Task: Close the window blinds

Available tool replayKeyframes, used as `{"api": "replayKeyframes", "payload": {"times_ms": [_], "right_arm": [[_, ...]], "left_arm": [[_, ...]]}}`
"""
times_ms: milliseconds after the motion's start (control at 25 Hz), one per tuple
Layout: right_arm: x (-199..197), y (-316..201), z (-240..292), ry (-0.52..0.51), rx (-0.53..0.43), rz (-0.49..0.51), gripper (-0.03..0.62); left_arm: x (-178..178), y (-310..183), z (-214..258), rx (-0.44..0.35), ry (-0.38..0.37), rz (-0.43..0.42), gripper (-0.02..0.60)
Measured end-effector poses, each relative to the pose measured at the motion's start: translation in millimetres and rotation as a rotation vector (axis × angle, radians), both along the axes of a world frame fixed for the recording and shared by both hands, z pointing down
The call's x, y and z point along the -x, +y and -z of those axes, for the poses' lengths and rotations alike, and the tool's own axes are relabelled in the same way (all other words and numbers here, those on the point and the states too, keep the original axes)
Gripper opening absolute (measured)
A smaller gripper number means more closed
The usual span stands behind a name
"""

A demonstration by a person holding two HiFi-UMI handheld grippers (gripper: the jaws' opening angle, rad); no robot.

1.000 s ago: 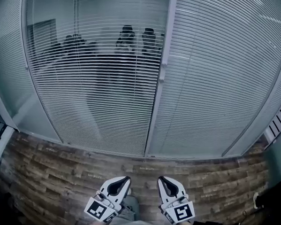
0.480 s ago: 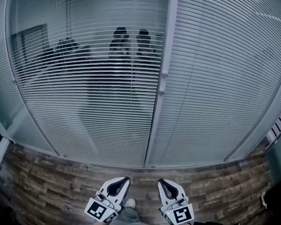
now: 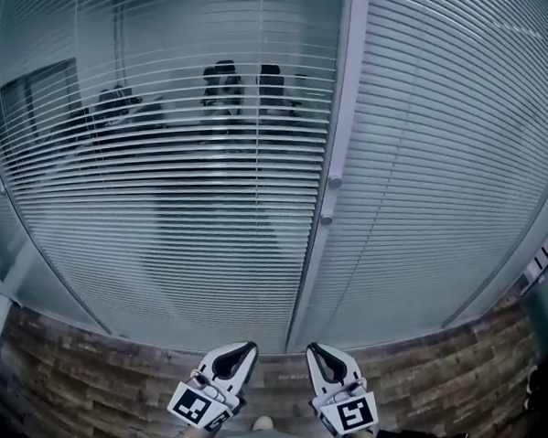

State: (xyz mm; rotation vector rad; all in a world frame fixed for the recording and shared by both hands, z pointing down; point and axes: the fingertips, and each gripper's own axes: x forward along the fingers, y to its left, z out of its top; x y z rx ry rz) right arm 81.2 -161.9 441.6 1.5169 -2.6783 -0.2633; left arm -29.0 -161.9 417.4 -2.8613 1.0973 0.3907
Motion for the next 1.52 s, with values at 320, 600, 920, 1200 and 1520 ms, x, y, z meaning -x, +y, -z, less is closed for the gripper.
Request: {"api": "replayKeyframes", "payload": {"times_ms": [320,600,920,1200,1520], "right_arm": [[9,-48,10,-0.003,-0.005,-0.037,0.028],[-1,-86,31,-0.031,-0.03,-0.123,0.028],[-41,-172,156,-0.01,-0.202,-0.27,0.134],[-61,-247,206,0.093,-0.252,-0.408,0.181],[-61,-274,204,-0.012,-0.203,-0.427,0.176]], "left_arm": [[7,-44,9,-0.015,0.005,-0.032,0.018],[14,-65,4,0.01,0.014,-0.031,0.018],[20,-77,1,0.021,0.02,-0.007,0.018],[19,-75,-5,0.035,0.032,-0.01,0.018],[23,-66,-18,0.054,0.001,-0.015,0.018]]}}
